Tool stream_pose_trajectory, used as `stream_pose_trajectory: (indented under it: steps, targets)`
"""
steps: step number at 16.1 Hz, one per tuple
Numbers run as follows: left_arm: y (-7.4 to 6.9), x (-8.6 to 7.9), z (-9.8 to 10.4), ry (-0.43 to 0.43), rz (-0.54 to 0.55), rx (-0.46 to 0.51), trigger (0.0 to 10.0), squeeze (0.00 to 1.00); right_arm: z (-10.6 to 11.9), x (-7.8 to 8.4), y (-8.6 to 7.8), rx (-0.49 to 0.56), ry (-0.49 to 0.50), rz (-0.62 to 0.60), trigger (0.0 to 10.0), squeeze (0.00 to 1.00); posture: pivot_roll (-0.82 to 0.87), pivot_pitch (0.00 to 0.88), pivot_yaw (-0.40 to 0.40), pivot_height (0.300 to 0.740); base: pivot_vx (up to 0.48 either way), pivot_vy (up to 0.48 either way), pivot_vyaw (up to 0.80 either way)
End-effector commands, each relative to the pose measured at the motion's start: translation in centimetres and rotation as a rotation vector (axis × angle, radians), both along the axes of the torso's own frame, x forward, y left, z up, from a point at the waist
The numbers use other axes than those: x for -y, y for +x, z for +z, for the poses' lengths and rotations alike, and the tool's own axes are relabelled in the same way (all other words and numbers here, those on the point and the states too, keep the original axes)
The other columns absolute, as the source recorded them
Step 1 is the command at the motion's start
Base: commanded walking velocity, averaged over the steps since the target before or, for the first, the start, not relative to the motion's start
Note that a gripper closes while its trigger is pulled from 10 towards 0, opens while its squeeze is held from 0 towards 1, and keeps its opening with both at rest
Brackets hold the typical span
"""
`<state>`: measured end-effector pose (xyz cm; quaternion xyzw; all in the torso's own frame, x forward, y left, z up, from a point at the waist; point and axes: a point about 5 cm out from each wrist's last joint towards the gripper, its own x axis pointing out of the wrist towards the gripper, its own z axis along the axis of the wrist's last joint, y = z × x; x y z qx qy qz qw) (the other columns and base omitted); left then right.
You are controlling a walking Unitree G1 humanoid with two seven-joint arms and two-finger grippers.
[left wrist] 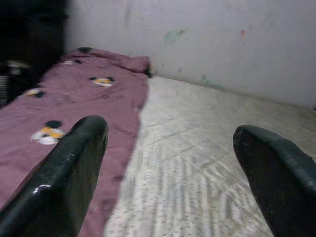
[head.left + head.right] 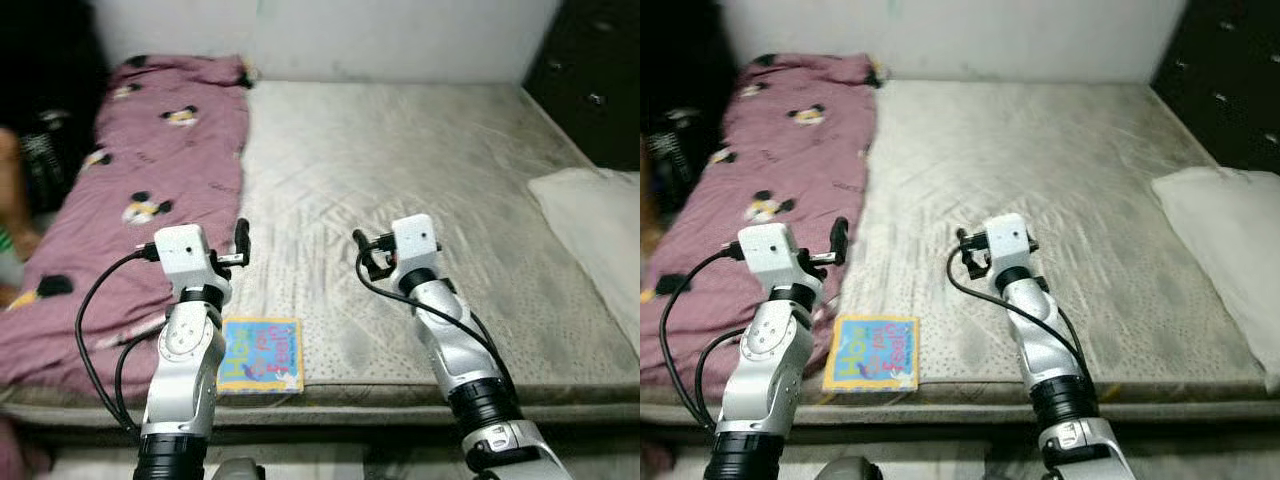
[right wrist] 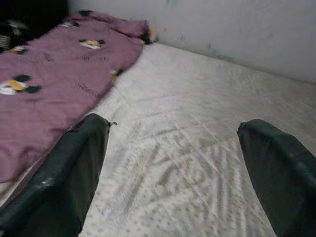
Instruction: Clean up the room
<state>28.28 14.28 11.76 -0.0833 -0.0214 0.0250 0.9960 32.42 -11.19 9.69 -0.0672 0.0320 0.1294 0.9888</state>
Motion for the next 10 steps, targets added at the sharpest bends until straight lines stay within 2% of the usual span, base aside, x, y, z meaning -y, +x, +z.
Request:
stream_pose_trajectory:
  steps: [1, 10]
  targets:
    - [0.07, -0.05, -0.14, -0.009, 0.007, -0.013, 10.0, 0.0, 0.06, -0.58, 0.02, 0.004, 0.0, 0.015, 10.0, 0.0, -0.04, 0.0, -0.01, 0.74, 0.0, 0.0, 0.74]
    - [0.04, 0.07, -0.09, -0.005, 0.001, -0.012, 10.0, 0.0, -0.57, -0.51, -0.01, -0.023, -0.018, 0.022, 10.0, 0.0, -0.03, 0.0, -0.012, 0.74, 0.0, 0.472, 0.0]
